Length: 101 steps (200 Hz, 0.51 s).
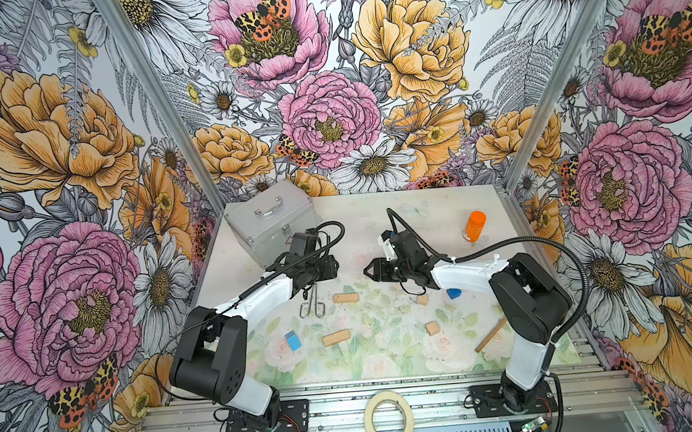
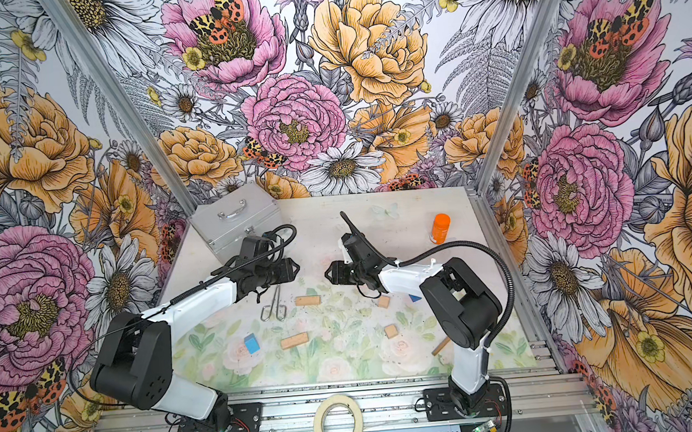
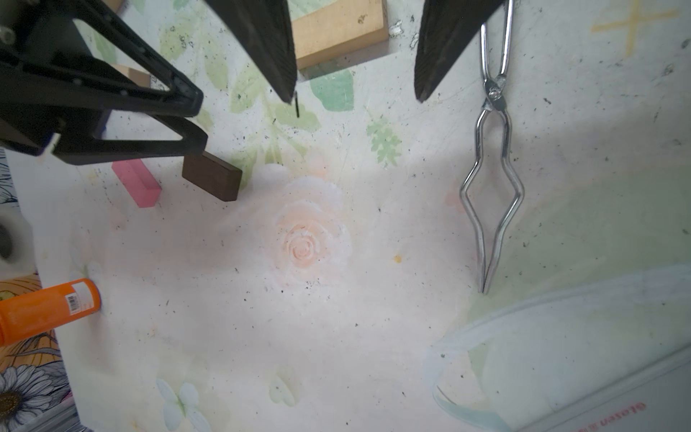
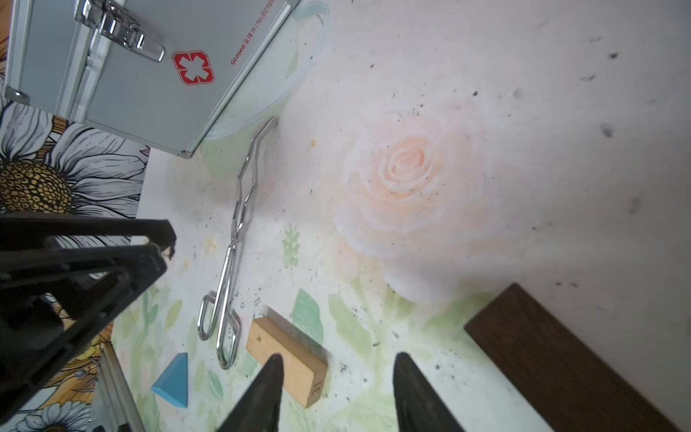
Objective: Build the wood block tower
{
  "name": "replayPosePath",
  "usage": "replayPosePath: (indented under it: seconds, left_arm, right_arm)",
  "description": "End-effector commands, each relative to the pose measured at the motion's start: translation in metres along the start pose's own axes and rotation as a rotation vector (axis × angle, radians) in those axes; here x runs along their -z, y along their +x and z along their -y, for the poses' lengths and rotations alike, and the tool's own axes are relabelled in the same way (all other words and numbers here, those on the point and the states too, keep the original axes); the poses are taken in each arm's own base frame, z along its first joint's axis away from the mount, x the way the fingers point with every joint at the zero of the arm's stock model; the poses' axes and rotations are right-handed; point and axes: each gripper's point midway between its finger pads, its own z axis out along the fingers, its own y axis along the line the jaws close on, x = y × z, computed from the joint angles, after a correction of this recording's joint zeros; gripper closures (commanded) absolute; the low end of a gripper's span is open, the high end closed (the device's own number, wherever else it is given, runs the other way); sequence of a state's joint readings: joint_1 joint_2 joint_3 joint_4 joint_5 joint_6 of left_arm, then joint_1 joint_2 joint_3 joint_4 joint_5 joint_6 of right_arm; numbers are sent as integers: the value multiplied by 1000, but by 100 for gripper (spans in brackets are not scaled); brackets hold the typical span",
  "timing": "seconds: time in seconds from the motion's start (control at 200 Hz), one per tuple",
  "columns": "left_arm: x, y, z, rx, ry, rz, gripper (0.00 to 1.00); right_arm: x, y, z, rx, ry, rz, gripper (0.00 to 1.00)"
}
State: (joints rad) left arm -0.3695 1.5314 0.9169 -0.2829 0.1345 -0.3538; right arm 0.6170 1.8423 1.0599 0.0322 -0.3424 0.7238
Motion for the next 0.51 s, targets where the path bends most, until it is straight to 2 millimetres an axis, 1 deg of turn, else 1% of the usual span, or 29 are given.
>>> replayPosePath:
  seconds: [0.0,0.135,0.315,0.38,0.5]
  left_arm:
    - [-7,23,-6,32,-13,-76,49]
    - [-5,32,-7,51,-14,-94,51]
    - [-1,53,-4,48,-32,-132,51]
    - [0,58,-3,46,-43,-136,52]
    - [1,65,-9,65,-77,-149,52]
  right_arm:
    - [-9,-4,-21,-29,-88,-5,55]
    - [-13,4,-21,-51,-97,-24,55]
    - [-15,15,-24,-59,-102,-46,55]
    - [-16,18,-25,-61,-103,-53,55]
    - [-19,25,-26,-72,-104,-66,57]
